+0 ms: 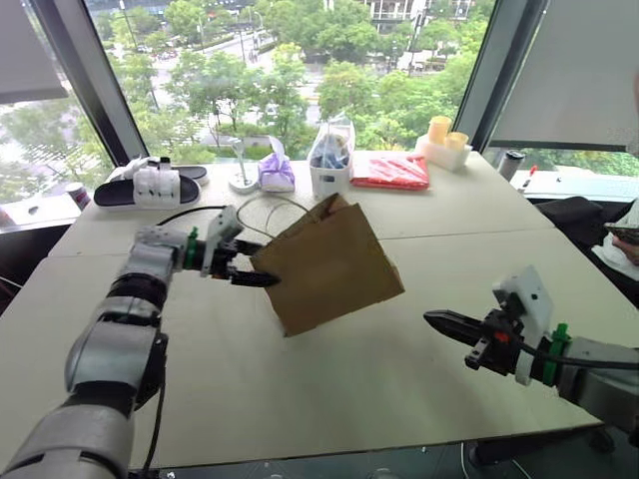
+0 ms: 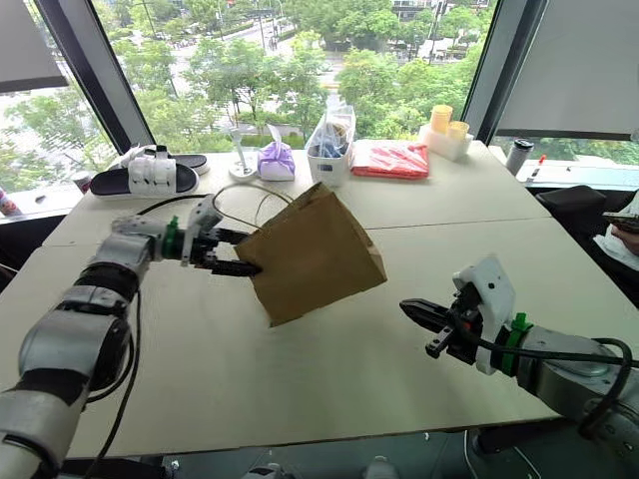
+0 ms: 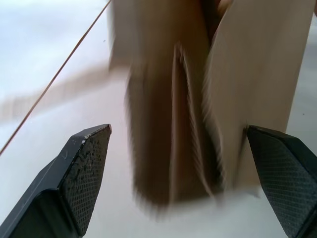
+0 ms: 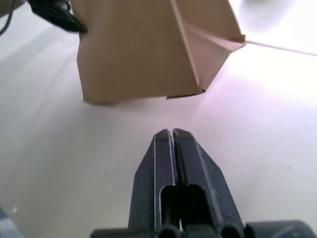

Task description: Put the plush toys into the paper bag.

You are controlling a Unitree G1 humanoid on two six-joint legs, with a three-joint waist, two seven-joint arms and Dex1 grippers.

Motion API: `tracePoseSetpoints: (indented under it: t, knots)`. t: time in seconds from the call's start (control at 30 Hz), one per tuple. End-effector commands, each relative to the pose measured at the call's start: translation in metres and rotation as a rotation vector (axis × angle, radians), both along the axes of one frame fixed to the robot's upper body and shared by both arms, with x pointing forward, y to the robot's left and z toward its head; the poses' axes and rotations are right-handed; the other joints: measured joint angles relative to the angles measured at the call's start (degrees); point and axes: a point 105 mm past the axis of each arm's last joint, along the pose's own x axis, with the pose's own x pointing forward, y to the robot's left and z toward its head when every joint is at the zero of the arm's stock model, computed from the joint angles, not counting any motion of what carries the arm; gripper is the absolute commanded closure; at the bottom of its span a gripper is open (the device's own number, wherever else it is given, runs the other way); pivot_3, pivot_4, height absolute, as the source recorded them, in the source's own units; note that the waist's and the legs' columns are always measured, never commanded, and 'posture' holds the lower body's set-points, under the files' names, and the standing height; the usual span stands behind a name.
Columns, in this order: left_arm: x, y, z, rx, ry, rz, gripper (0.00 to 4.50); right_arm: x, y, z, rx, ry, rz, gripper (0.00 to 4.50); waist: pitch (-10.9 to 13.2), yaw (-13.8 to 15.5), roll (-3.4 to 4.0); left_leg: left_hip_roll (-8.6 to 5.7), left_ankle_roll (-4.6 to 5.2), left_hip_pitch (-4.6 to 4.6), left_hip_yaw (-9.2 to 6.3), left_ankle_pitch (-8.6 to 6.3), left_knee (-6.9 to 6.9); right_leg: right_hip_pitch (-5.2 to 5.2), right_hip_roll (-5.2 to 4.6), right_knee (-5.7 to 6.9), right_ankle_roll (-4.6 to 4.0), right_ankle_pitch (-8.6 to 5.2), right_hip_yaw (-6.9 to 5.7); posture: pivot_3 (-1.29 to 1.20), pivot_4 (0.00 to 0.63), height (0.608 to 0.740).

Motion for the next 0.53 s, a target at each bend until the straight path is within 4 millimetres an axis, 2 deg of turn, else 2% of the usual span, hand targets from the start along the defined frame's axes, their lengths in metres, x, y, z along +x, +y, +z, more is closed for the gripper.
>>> tracePoseSetpoints:
  t: [0.03,0.13,0.2,0.33,0.53]
  knots:
    - [-0.011,0.001,0.03,-0.128,-0.095,0.055,0.05,0.006,0.001,0.009,0.0,-0.049,0.029,4.5,0.0,0.2,0.01,0.06,0.0,0.0,-0.08,0.0,-0.01,-0.02,0.0,0.01,0.0,0.0,0.02,0.0,0.15,0.74]
    - [-0.023,-0.005,0.03,-0.175,-0.105,0.091,0.05,0.01,0.003,0.008,0.005,-0.049,0.044,4.5,0.0,0.99,-0.01,0.2,-0.03,-0.04,-0.19,0.02,0.07,-0.02,0.0,0.03,-0.01,0.0,0.01,0.0,0.15,0.74]
    - [-0.039,-0.008,0.023,-0.162,-0.074,0.082,0.05,0.012,0.005,0.008,0.009,-0.05,0.059,4.5,0.0,1.27,-0.01,0.19,-0.04,-0.04,-0.2,0.02,0.11,0.02,0.0,0.01,-0.02,0.01,0.02,0.0,0.15,0.74]
    - [-0.07,-0.005,0.016,-0.14,-0.023,0.083,0.05,0.015,-0.004,0.014,-0.013,-0.059,0.05,4.5,0.0,1.23,0.0,0.21,-0.05,0.02,-0.16,0.02,0.02,0.0,-0.01,0.0,-0.03,0.01,0.06,0.0,0.15,0.74]
    - [-0.097,-0.005,0.017,-0.163,0.024,0.126,0.05,0.009,-0.01,0.017,-0.066,-0.049,0.077,4.5,0.0,1.52,0.02,0.24,-0.05,0.03,-0.12,0.02,0.0,0.02,0.01,-0.02,-0.06,0.02,0.05,0.0,0.15,0.74]
